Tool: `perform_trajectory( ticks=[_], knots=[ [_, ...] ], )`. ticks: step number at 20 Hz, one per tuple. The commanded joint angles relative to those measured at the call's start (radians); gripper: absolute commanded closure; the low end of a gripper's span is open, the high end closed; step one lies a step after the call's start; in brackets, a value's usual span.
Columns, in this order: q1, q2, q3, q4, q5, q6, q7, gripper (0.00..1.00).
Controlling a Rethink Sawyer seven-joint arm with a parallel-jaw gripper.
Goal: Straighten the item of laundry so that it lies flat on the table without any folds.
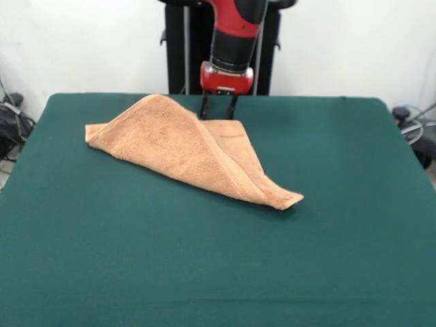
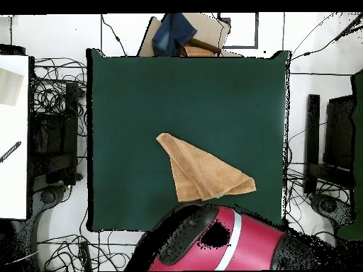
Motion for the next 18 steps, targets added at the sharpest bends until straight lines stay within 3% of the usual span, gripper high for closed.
perform_trajectory(
  ticks=[1,18],
  knots=[
    [0.005,0.091,0.018,-0.234,0.166,0.056,0.285,0.00],
    [0.058,-0.177,-0.055,-0.112,0.205,0.269,0.208,0.00]
  ],
)
